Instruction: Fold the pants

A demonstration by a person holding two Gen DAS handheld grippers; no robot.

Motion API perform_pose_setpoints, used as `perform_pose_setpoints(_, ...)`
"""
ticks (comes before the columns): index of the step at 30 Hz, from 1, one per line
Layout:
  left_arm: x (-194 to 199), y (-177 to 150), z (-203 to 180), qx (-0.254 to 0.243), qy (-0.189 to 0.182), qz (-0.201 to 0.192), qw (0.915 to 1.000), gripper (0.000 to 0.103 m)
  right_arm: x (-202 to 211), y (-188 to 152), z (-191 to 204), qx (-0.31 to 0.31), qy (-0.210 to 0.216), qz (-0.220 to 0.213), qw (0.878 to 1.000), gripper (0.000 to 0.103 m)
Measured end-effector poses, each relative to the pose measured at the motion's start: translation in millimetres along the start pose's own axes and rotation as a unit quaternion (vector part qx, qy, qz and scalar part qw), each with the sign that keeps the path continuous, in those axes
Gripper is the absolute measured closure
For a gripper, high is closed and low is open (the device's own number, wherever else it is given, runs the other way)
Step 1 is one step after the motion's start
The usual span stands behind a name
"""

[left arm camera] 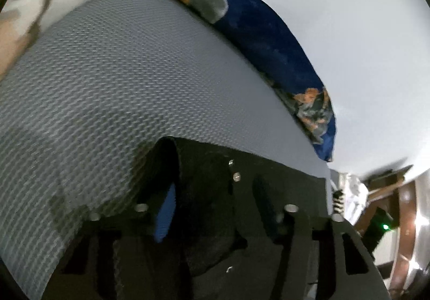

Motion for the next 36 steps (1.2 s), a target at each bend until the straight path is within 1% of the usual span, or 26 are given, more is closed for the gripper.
perform_pose_setpoints(3,-10.7,4.4,-0.7,-0.002,-0.008,0.013,0.9999,0.073,-15.2,10.2,5.3,0.024,0.016,0.003,1.0,0.0)
perform_pose_setpoints(5,-17.9,5.8,0.0,0.002,-0.01,0.018,0.9998,0.076,-28.8,18.2,9.3,0.048,0.045,0.013,0.998,0.0)
perform_pose_setpoints(7,-22.3,7.6,1.4,0.007,-0.013,0.019,0.9997,0.076,-41.5,24.5,11.7,0.066,0.064,0.024,0.995,0.0)
perform_pose_setpoints(9,-24.7,9.9,1.7,0.018,-0.017,0.017,0.9996,0.076,-56.1,31.2,14.6,0.086,0.098,0.037,0.991,0.0)
perform_pose_setpoints(11,-27.6,12.7,1.2,0.023,-0.016,0.013,0.9995,0.076,-67.5,36.6,16.4,0.104,0.112,0.047,0.987,0.0)
perform_pose_setpoints(13,-30.9,14.2,1.0,0.034,-0.013,0.008,0.9993,0.076,-78.5,41.4,18.5,0.123,0.14,0.059,0.981,0.0)
perform_pose_setpoints(14,-31.6,14.4,0.0,0.036,-0.011,0.006,0.9993,0.076,-85.0,44.4,19.2,0.136,0.145,0.065,0.978,0.0)
perform_pose_setpoints(15,-29.4,14.2,-3.1,0.031,-0.009,0.0,0.9995,0.082,-89.1,46.0,19.4,0.146,0.153,0.07,0.975,0.0)
perform_pose_setpoints(17,-23.0,13.6,-11.4,0.009,0.001,-0.012,0.9999,0.092,-98.4,49.3,20.9,0.172,0.179,0.09,0.965,0.0)
perform_pose_setpoints(18,-16.8,13.3,-17.4,0.003,-0.007,-0.02,0.9998,0.093,-101.3,50.2,22.0,0.182,0.198,0.102,0.958,0.0)
perform_pose_setpoints(19,-11.3,12.4,-22.5,0.002,-0.015,-0.026,0.9995,0.093,-102.7,51.0,23.2,0.189,0.22,0.113,0.951,0.004)
perform_pose_setpoints(20,-4.2,11.5,-29.1,0.0,-0.023,-0.031,0.9993,0.093,-104.4,52.8,24.9,0.198,0.244,0.125,0.941,0.006)
perform_pose_setpoints(22,14.1,8.8,-50.6,-0.024,-0.038,-0.051,0.9977,0.093,-106.5,55.8,27.8,0.217,0.274,0.144,0.926,0.006)
perform_pose_setpoints(24,29.7,4.5,-71.0,-0.051,-0.049,-0.065,0.9954,0.093,-109.2,59.2,30.1,0.238,0.287,0.152,0.915,0.006)
perform_pose_setpoints(27,50.2,-1.6,-92.4,-0.079,-0.057,-0.08,0.992,0.093,-114.9,61.2,32.5,0.269,0.311,0.172,0.895,0.011)
perform_pose_setpoints(29,60.0,-3.6,-99.9,-0.087,-0.057,-0.087,0.9908,0.093,-121.6,60.6,30.2,0.285,0.326,0.193,0.881,0.021)
perform_pose_setpoints(30,64.5,-5.1,-100.7,-0.089,-0.055,-0.087,0.9907,0.093,-125.0,59.2,30.0,0.293,0.33,0.202,0.874,0.023)
perform_pose_setpoints(31,68.6,-6.1,-102.6,-0.091,-0.05,-0.089,0.9906,0.093,-128.6,57.9,28.5,0.3,0.333,0.21,0.869,0.028)
perform_pose_setpoints(32,72.1,-7.0,-102.9,-0.088,-0.044,-0.081,0.9919,0.093,-131.6,56.5,26.3,0.307,0.335,0.219,0.864,0.034)
perform_pose_setpoints(33,76.0,-7.6,-105.1,-0.088,-0.039,-0.083,0.9919,0.093,-134.3,55.6,23.7,0.311,0.335,0.226,0.86,0.036)
perform_pose_setpoints(35,79.2,-9.6,-105.3,-0.086,-0.032,-0.083,0.9923,0.093,-133.8,56.7,12.7,0.319,0.343,0.23,0.853,0.046)
perform_pose_setpoints(36,80.2,-10.0,-107.4,-0.087,-0.025,-0.083,0.9924,0.093,-132.4,57.9,6.7,0.322,0.342,0.231,0.852,0.048)
Point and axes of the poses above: each gripper's, at about its wrist camera, not at the fingertips, and x roughly against the way its jaws point, z to its left, y to its top, the point moved 4 cm from there along -x, roughly the way its jaws point, and after that the axes turned 8 degrees about -z, right-handed, at the moved point
